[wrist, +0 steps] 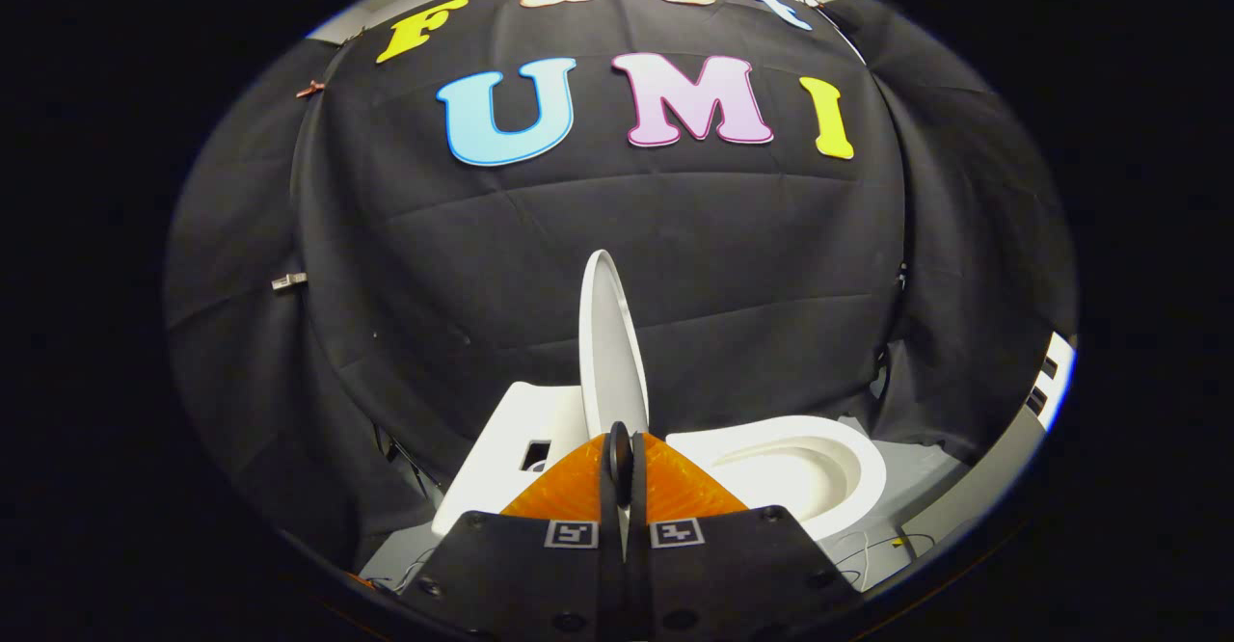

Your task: Open the toilet lid.

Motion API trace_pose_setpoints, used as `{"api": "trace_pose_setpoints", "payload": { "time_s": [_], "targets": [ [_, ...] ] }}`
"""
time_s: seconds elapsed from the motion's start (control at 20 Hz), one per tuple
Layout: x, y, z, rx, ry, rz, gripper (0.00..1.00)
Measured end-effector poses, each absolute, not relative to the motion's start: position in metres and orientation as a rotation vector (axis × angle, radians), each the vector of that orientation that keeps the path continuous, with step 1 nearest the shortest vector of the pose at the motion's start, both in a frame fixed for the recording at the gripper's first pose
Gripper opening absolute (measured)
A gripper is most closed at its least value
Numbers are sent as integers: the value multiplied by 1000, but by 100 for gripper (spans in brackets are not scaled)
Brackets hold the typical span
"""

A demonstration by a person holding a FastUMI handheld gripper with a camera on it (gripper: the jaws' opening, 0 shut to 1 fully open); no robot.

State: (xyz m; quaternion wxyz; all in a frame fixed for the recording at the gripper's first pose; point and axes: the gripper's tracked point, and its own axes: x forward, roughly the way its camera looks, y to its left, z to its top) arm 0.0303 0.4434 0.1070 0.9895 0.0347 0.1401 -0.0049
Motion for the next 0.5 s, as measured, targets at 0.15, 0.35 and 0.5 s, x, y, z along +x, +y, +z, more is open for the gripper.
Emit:
{"api": "trace_pose_setpoints", "payload": {
  "time_s": [0.15,0.35,0.5],
  "targets": [
    [29,462,104,18,271,-8,5],
    [30,478,99,-23,250,-23,5],
    [30,489,95,-44,253,-14,5]
  ]
}}
